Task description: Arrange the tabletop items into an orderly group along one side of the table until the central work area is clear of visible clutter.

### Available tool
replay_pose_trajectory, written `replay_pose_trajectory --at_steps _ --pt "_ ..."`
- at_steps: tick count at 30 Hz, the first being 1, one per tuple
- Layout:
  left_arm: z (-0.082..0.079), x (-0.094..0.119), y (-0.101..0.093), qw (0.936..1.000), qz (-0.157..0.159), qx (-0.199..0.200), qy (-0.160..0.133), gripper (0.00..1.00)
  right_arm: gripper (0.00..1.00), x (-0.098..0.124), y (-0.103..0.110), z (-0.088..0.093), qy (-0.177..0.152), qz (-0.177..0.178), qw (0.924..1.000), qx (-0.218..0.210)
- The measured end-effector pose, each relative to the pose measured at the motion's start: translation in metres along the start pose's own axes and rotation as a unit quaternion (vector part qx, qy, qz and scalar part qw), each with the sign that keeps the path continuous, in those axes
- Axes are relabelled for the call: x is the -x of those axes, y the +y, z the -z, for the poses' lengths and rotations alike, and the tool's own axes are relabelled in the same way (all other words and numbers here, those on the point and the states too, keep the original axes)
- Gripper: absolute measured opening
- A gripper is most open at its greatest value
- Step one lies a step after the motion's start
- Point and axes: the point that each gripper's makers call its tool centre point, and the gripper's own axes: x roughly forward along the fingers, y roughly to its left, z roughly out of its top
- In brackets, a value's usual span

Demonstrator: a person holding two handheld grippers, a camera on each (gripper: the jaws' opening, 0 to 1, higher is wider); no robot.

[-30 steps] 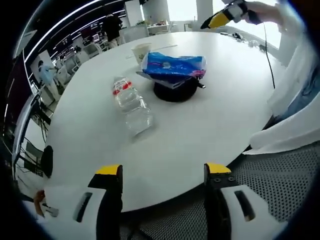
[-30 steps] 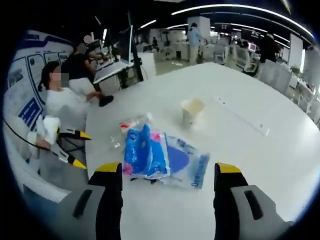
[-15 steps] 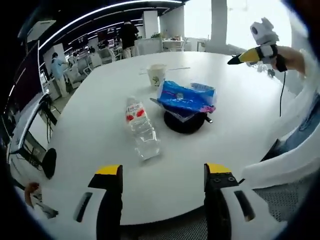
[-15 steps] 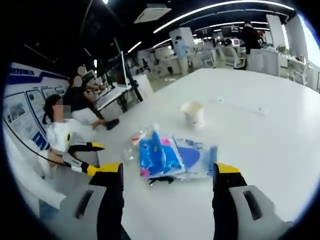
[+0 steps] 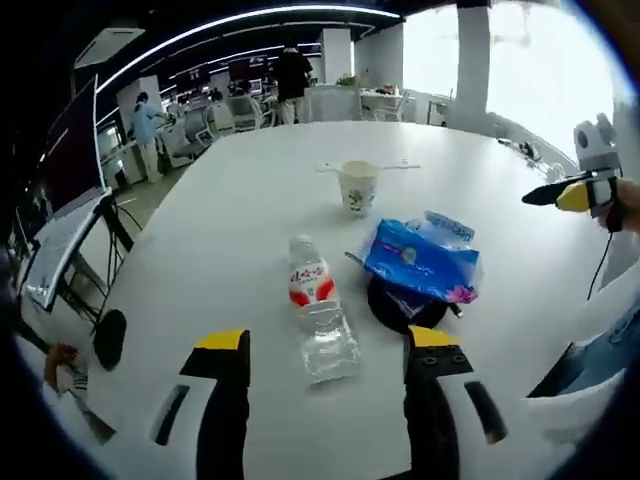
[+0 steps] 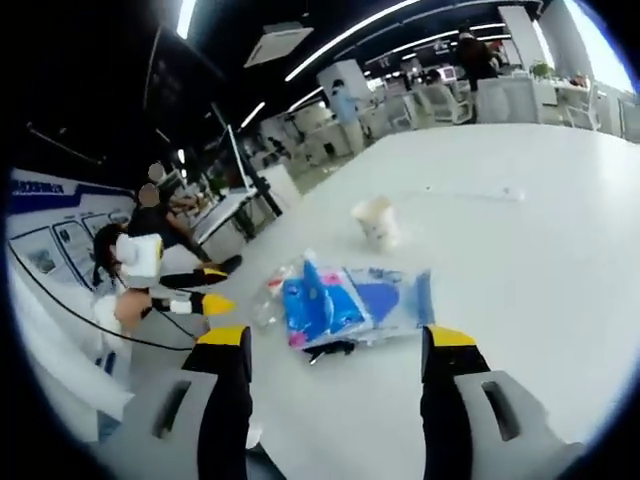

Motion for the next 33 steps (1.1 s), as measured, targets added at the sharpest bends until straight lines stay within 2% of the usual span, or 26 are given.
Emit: replay_pose_trajectory --at_steps 1,6,9,15,17,18,21,26,30,33 --pt "-0.002 -0.004 0.001 0.9999 -0.002 0.012 0.000 0.63 0.67 0.001 -0.002 0.002 0.001 0.001 1.0000 -0.006" --pt "-0.007 -0.023 0.007 0.9997 -0.009 0.002 0.021 0.59 0.66 0.003 -0.009 0.005 0.006 0.001 0.9997 -0.023" --pt "-0.014 -0.030 0.011 0.9998 -0.008 0.008 0.017 0.58 0.66 0.005 -0.014 0.002 0.008 0.003 0.9997 -0.025" --pt "-0.037 -0.055 0.021 0.9957 0.001 0.092 0.002 0.51 0.66 0.007 -0.025 -0.006 0.004 0.005 0.9994 -0.034" --pt "-0.044 -0.068 0.020 0.9933 0.014 0.115 0.004 0.51 0.66 0.008 -0.032 -0.010 0.002 0.007 0.9992 -0.038" --pt "-0.045 -0.070 0.020 0.9929 0.016 0.118 0.004 0.51 0.66 0.008 -0.034 -0.011 0.001 0.007 0.9992 -0.039" --pt "-0.054 -0.097 0.018 0.9911 0.023 0.131 0.010 0.50 0.65 0.010 -0.050 -0.022 -0.016 0.013 0.9977 -0.064" --pt "-0.054 -0.124 0.016 0.9892 0.021 0.142 0.030 0.49 0.65 0.014 -0.068 -0.032 -0.041 0.023 0.9936 -0.103" --pt "-0.039 -0.142 0.019 0.9903 0.011 0.121 0.069 0.48 0.64 0.014 -0.072 -0.019 -0.028 0.024 0.9939 -0.104" --pt "-0.029 -0.151 0.016 0.9899 0.016 0.104 0.096 0.47 0.63 0.012 -0.077 -0.012 -0.017 0.024 0.9936 -0.109"
